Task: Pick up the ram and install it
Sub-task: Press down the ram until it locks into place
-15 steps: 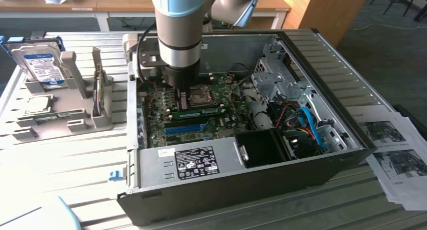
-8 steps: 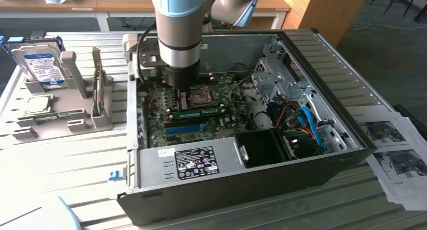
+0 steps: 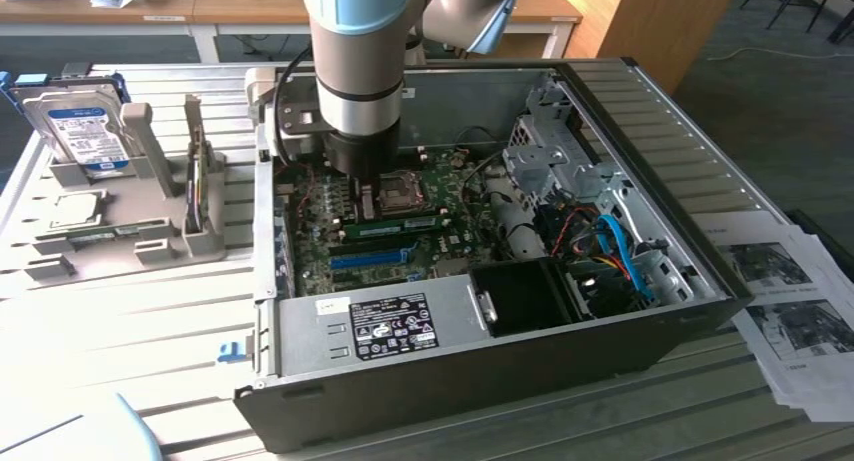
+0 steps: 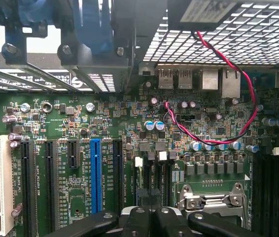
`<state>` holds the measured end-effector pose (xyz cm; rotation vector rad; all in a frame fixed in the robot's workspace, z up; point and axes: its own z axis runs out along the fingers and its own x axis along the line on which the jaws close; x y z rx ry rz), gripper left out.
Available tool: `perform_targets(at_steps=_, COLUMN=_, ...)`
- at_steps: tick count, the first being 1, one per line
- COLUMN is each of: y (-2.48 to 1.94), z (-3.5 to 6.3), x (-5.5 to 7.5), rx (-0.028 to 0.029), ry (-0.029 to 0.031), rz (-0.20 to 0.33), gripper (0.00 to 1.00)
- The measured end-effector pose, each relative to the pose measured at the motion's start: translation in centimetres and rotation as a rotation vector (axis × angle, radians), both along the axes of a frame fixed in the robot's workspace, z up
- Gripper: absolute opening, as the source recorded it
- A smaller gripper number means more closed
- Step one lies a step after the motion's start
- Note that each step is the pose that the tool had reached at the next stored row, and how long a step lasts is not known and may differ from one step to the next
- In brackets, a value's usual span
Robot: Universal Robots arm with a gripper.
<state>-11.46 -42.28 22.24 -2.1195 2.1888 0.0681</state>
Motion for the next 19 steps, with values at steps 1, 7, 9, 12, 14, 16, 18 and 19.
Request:
perform_targets(at_steps=1, y=0.00, z=0.00, x=0.0, rx=0.0000, ry=-0.0001, rz=0.000, gripper=0.09)
perform_targets(at_steps=7, y=0.00, z=0.46, x=0.0, rx=0.0002, ry=0.0006, rz=0.000, gripper=0.09)
perform_targets(at_steps=9, y=0.00, z=0.70, x=0.0, rx=0.0001, ry=0.0010, rz=0.000, gripper=0.09)
perform_targets(at_steps=12, y=0.00, z=1.04, x=0.1, rx=0.0001, ry=0.0025, rz=0.000, gripper=0.09)
perform_targets(at_steps=14, y=0.01, z=1.17, x=0.2, rx=0.0002, ry=0.0054, rz=0.000, gripper=0.09)
perform_targets(at_steps=16, y=0.00, z=1.27, x=0.4, rx=0.0001, ry=0.0098, rz=0.000, gripper=0.09)
perform_targets(at_steps=18, y=0.00, z=1.37, x=0.5, rx=-0.0001, ry=0.0154, rz=0.000, gripper=0.09)
perform_targets(at_steps=19, y=0.00, z=1.43, x=0.6, rx=-0.0001, ry=0.0185, rz=0.000, gripper=0.09)
